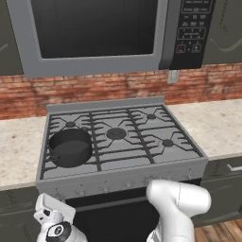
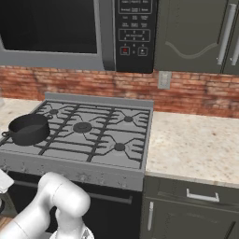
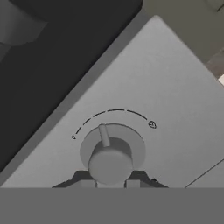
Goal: Turn off the front left burner of the stove.
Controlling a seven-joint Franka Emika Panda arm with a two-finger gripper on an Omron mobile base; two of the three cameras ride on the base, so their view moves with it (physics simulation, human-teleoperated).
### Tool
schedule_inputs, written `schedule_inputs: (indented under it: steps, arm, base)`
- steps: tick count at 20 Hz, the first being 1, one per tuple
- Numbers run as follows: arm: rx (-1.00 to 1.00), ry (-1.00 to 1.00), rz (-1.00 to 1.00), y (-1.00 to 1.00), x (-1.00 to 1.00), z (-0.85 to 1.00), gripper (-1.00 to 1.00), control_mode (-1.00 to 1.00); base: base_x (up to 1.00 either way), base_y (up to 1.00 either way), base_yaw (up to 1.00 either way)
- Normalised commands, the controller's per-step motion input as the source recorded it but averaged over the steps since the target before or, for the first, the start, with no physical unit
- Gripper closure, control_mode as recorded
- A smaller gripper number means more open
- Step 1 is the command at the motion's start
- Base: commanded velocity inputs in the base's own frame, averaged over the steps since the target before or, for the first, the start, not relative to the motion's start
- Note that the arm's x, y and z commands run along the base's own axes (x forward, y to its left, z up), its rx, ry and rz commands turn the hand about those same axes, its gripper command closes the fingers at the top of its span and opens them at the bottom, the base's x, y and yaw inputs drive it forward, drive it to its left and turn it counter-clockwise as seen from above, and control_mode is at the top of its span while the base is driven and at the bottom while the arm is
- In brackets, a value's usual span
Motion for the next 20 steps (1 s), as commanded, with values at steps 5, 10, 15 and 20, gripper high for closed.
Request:
schedule_inputs:
  steps: [5, 10, 15, 20]
  arm:
    - [0.18, 0.11, 0.0, 0.33, 0.0, -0.38, 1.0, -1.0]
    - [0.23, 0.07, 0.0, 0.24, -0.15, -0.48, 1.0, -1.0]
    - [0.24, 0.08, 0.0, 0.22, -0.32, -0.54, 1.0, -1.0]
    - [0.24, 0.11, 0.0, 0.39, -0.2, -0.54, 1.0, -1.0]
  base:
    - [0.0, 0.0, 0.0]
    - [0.0, 0.0, 0.0]
    - [0.0, 0.0, 0.0]
    - [0.0, 0.0, 0.0]
